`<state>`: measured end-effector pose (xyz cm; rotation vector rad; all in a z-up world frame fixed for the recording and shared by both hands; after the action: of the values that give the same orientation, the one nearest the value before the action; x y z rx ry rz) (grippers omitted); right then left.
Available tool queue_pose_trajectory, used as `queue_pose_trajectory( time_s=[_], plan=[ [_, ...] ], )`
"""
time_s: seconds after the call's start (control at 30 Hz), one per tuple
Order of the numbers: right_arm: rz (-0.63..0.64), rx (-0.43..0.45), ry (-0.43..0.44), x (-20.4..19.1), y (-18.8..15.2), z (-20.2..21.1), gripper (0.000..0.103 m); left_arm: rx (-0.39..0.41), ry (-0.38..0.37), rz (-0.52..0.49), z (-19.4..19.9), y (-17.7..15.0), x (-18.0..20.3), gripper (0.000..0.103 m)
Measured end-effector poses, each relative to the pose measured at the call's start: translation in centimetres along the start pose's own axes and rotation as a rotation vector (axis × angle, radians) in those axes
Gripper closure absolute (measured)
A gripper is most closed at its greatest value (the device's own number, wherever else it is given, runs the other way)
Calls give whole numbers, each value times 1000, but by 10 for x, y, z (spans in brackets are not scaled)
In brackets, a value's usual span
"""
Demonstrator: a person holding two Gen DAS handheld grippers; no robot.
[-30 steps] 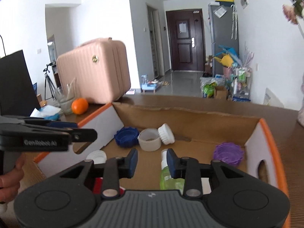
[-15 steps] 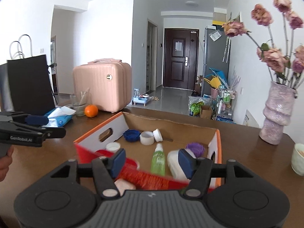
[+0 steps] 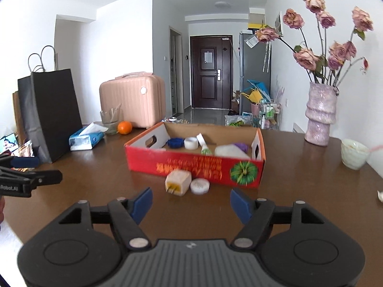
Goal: Organize rigid objects
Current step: 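Open both tools and withdraw them from the box, then grasp the white plug adapter with the left tool while the right tool grasps the round white disc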
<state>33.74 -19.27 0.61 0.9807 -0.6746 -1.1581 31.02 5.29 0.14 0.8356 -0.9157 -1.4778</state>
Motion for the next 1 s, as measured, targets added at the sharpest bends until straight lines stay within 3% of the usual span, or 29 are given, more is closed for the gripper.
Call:
queue_pose_trajectory(
  time_s=[0.2, 0.47, 1.0],
  plan=[
    [-17, -15, -9, -5, -30, 26, 29, -23, -3, 4, 18, -17, 6, 3],
    [-49, -11, -35, 9, -41, 41, 28, -29, -37, -10, 19, -20, 23, 1],
    [-83, -80, 0, 30, -44, -28, 28, -163, -53, -2, -64, -25, 42, 1]
  ],
)
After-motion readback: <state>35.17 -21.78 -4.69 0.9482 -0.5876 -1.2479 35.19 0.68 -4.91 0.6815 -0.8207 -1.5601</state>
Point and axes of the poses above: each gripper's, at about its wrist camera, not at the fingertips, and z roughly against the way its jaws point, x to its right, y to its top, the point moved 8 cm from there along -z, roughly the way its jaws point, and after that the axes turned 1 degree about -x, right-handed, at the moved point
